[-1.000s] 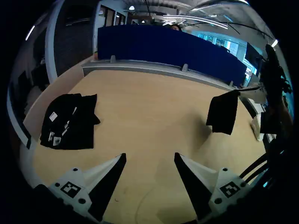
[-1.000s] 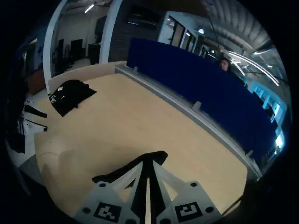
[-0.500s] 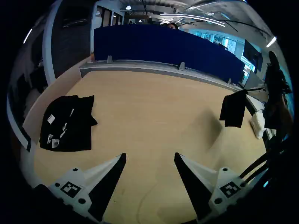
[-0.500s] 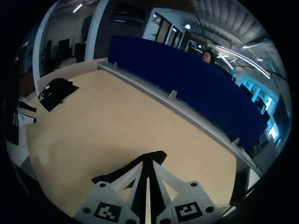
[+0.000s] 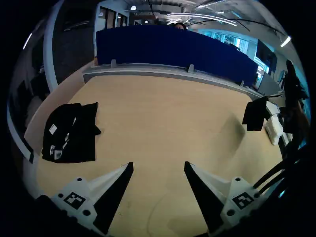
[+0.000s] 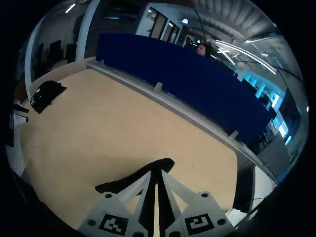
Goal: Fold towel
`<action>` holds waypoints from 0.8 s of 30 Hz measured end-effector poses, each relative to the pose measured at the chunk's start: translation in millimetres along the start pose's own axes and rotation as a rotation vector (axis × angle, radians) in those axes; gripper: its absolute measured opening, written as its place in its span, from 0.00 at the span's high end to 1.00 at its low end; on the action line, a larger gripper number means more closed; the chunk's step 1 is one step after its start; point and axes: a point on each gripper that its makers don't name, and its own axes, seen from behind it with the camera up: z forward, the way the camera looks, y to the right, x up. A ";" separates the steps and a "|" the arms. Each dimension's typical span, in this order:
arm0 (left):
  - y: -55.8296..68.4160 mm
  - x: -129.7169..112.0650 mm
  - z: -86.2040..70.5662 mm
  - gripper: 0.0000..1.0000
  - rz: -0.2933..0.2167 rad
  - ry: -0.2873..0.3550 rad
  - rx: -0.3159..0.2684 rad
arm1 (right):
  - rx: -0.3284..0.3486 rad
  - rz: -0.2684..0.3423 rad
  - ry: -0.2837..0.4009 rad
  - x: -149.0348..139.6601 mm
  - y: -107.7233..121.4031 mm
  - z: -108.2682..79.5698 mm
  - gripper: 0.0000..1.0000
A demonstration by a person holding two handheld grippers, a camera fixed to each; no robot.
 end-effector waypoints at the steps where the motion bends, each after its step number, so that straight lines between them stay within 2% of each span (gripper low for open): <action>1: 0.8 0.3 0.3 0.05 0.000 -0.001 0.000 | -0.006 0.005 -0.003 -3.2 5.5 -0.7 0.97; 15: 14.4 3.4 4.8 0.05 0.016 -0.009 -0.008 | -0.067 0.057 -0.055 -43.3 67.6 -9.1 0.97; 24: 21.6 3.4 6.8 0.05 0.020 -0.013 -0.011 | -0.092 0.069 -0.082 -64.8 91.3 -12.6 0.97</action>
